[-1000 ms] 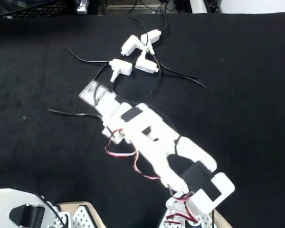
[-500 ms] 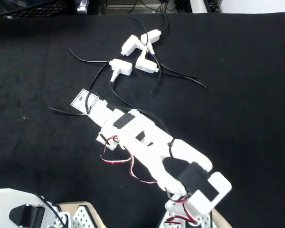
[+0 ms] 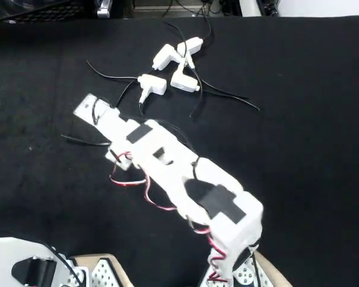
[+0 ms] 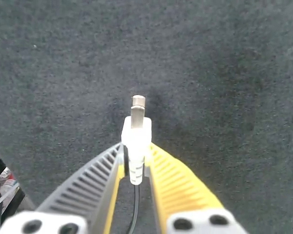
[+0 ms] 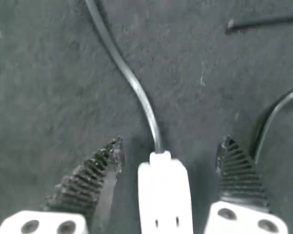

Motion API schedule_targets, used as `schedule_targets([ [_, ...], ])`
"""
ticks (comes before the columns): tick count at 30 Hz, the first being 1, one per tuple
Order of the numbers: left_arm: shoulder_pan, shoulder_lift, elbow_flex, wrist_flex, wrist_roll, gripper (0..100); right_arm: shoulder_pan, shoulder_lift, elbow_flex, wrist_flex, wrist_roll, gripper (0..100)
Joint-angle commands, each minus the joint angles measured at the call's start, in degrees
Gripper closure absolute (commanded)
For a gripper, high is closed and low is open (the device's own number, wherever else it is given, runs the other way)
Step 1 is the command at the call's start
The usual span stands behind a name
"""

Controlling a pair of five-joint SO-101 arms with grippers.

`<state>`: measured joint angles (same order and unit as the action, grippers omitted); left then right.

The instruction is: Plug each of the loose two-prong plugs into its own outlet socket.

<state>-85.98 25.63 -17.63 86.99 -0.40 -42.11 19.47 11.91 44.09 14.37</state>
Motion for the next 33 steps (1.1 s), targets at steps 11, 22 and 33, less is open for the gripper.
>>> schedule_targets([
  [11,0.1,-1.1,2.2,-4.0,-0.4,97,-0.7,14.4,-19.7,8.1,0.0,90.4],
  [22,0.4,-1.2,6.1,-7.6,-0.4,97,-5.5,16.2,-23.8,7.7,0.2,98.6],
  [33,0.7,-1.3,6.0,-7.7,-0.4,97,-7.7,16.2,-44.9,22.8,1.8,98.6],
])
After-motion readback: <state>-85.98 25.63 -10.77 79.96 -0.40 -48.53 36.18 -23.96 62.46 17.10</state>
